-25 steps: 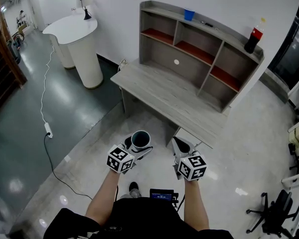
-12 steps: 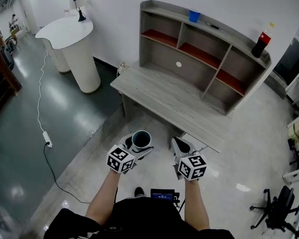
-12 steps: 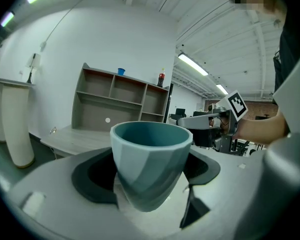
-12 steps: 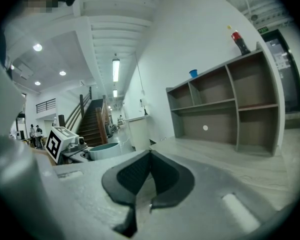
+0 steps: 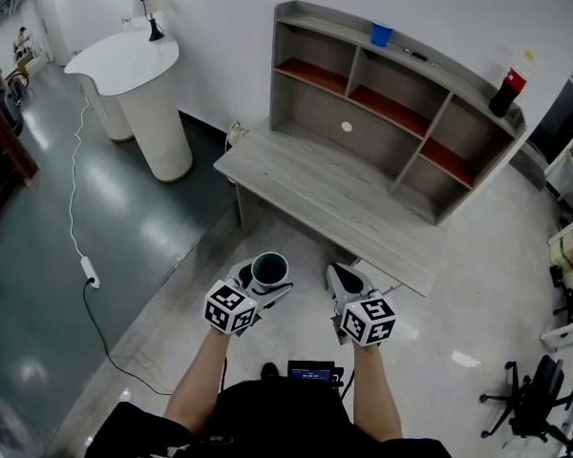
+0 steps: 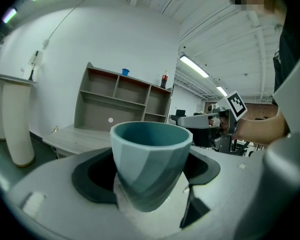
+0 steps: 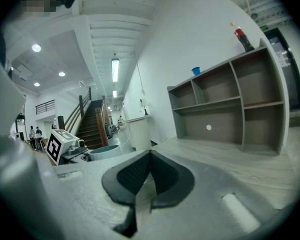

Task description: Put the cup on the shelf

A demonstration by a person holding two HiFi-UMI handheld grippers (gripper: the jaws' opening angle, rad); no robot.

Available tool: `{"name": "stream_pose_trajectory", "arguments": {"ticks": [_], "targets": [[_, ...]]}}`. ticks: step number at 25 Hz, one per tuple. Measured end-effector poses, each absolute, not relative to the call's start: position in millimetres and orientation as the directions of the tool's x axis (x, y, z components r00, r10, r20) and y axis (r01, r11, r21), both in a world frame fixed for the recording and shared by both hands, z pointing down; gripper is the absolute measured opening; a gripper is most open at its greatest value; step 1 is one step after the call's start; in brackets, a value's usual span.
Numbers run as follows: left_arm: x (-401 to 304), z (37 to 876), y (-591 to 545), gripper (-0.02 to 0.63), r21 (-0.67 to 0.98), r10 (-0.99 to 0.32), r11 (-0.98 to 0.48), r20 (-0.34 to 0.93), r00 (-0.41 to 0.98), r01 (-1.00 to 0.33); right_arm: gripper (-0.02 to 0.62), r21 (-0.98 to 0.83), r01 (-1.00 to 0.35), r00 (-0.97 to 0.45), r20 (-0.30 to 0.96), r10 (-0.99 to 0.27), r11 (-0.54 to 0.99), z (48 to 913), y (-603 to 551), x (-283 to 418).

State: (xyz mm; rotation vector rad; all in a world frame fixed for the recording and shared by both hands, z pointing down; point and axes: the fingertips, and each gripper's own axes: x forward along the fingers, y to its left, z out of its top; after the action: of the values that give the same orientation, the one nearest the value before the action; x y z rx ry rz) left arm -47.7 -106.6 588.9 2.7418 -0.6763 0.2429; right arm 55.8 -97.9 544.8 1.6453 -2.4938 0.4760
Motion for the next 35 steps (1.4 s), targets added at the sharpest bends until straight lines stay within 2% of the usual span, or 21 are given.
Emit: {"name": "stream_pose_trajectory", "arguments": {"ticks": [14,35], "targets": [[-40,602,-140,0.4,0.269,-0.433,-0.83,0.244,0.868,-0.489,-0.003,-0.23,-0.892,-0.442,0.255,-0.86,0.389,554,-135,60],[10,586,-288,0.4,0.24,-0.496,-0.799,0.258,0.829,-0.552,-0.003,-0.256,-0.861,-0.498,0.243,-0.833,0.44,550,-289,116]]}}
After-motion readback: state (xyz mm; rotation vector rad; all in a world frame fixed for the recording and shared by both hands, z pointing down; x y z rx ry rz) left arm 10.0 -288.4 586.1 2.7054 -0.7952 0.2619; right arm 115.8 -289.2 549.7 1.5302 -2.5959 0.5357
